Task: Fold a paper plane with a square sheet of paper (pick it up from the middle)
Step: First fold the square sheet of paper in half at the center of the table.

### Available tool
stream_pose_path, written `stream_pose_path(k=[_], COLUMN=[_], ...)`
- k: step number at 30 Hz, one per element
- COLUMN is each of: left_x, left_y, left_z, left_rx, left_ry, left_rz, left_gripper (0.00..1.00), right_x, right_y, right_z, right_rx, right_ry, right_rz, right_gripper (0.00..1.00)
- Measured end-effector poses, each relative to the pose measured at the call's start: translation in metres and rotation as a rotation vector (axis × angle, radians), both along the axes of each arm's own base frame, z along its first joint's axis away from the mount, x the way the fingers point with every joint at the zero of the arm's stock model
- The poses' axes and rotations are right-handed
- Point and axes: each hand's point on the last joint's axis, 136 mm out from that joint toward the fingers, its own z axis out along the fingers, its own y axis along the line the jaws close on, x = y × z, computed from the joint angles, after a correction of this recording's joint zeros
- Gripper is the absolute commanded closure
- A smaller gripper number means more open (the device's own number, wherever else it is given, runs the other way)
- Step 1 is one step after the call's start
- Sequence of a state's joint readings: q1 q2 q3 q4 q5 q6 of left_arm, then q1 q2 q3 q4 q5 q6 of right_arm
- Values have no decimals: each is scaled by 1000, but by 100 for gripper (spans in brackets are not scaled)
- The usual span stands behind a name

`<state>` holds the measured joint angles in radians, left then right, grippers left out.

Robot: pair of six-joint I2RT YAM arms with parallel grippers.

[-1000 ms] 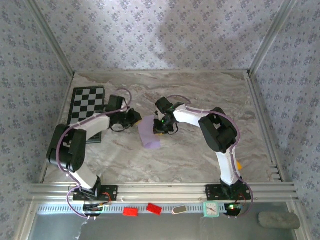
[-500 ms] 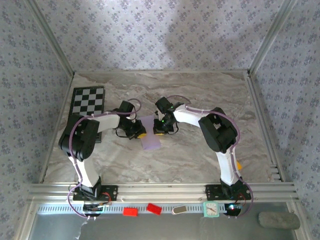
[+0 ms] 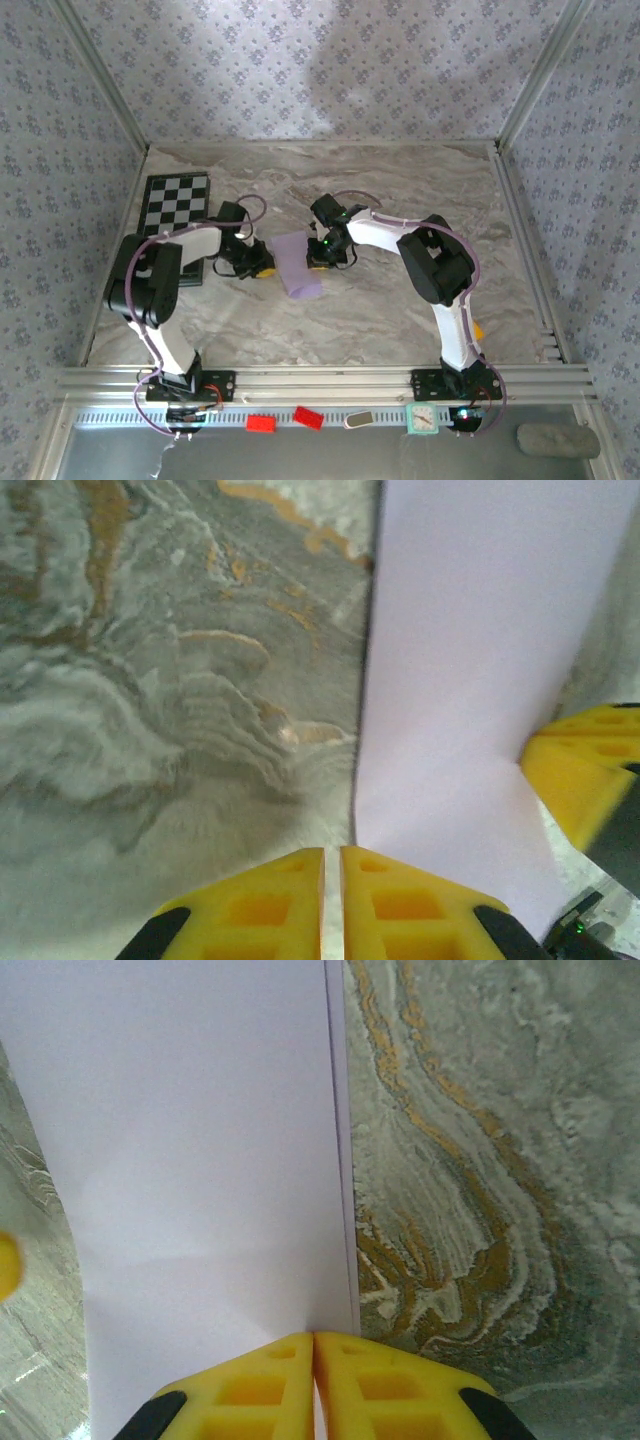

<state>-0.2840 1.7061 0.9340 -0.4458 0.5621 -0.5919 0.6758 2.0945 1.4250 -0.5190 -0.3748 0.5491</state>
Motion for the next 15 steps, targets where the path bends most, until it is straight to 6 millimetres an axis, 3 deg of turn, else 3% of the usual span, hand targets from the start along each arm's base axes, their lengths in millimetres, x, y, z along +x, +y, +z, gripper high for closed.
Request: stream_pose_path(k=[3, 6, 10, 15], left_x=[4, 4, -2, -10], left_y=[-9, -26, -47, -55], left_z=[27, 39, 32, 5], left_rx=[-32, -62, -75, -46], left_ry=[-71, -106, -78, 0], left_rz=[10, 2, -9, -11], left_gripper=[87, 87, 87, 88], right_x=[0, 0, 0, 0], right_y=[0, 0, 0, 0], right_z=[0, 0, 0, 0], right_rx=[0, 0, 0, 0], right_ry=[0, 0, 0, 0], right_rz=[0, 0, 0, 0], right_gripper=[87, 88, 88, 88])
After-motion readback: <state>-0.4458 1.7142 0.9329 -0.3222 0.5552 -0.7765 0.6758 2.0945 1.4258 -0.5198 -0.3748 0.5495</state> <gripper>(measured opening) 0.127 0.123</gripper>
